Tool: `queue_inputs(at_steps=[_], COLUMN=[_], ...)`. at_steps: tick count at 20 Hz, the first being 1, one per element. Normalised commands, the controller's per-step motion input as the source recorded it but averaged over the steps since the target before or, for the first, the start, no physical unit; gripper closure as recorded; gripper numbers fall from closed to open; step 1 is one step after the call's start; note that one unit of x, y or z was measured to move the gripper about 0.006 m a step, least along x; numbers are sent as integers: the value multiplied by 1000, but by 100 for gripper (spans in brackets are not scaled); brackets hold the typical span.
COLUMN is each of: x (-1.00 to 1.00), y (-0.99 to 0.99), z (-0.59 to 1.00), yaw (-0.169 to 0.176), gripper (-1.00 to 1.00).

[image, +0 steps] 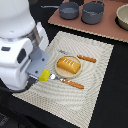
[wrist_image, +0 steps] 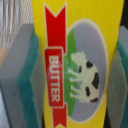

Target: Place the bread, butter, and milk from the table onto the serving area.

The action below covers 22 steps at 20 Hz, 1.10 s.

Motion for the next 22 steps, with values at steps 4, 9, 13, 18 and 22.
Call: queue_inputs(at_steps=[4, 9, 13, 18, 22], x=[1000, 1000, 1000, 945, 761], y=[-234, -157, -32, 0, 0], z=[52, 17, 0, -15, -58], yaw=[-18, -14, -16, -24, -26], gripper=[100, 100, 100, 100, 100])
